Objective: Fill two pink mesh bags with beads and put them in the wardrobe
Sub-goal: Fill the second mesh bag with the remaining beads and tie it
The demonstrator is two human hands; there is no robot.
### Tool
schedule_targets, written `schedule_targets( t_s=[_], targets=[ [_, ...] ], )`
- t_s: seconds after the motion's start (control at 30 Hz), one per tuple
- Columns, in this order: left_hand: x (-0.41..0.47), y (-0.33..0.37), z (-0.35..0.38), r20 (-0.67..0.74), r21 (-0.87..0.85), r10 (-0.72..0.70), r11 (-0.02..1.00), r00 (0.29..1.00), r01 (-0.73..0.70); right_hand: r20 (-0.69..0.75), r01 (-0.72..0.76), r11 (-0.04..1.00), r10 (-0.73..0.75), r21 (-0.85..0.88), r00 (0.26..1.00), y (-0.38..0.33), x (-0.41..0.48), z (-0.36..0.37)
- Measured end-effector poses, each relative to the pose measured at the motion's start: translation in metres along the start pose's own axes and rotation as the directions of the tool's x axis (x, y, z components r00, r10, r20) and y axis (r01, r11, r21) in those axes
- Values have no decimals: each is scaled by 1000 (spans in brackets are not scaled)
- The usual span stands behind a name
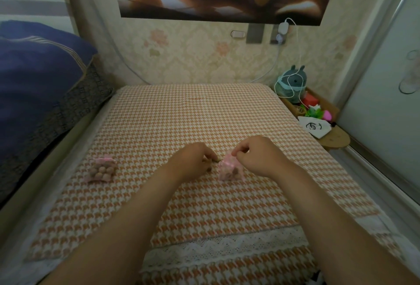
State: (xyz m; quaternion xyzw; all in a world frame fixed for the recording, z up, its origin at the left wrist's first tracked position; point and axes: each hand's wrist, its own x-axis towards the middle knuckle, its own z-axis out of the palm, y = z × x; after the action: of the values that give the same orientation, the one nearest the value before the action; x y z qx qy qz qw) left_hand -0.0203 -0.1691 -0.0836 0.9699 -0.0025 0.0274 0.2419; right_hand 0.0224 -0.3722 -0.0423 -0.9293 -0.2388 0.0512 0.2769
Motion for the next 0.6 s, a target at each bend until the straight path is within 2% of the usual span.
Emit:
schedule_targets(
  t_s=[0.13, 0.33, 0.37, 0.43, 0.53, 0.6],
  targets=[
    [1, 0, 7, 58, 193, 53, 979, 997, -64, -4, 17, 1000, -17, -19, 1000, -1, 2, 0],
    [5, -2, 15, -10, 166, 42, 985, 999, -39, -4, 10, 1000, -10, -20, 1000, -2, 3, 2],
    [7, -2, 15, -37, 114, 27, 993, 999, -23, -6, 8, 1000, -8, -19, 1000, -1, 3, 2],
    [9, 5, 12, -111, -98, -35, 995, 993, 24, -4, 0, 1000, 0, -22, 1000, 0, 4, 2],
    [12, 22, 4, -221, -429, -116, 903, 968, 10, -3, 2, 999, -2, -33, 1000, 0, 6, 1],
    [12, 32, -2, -250, -532, -108, 846, 962, -43, 13, 3, 999, -2, -38, 1000, 0, 7, 1]
  ],
)
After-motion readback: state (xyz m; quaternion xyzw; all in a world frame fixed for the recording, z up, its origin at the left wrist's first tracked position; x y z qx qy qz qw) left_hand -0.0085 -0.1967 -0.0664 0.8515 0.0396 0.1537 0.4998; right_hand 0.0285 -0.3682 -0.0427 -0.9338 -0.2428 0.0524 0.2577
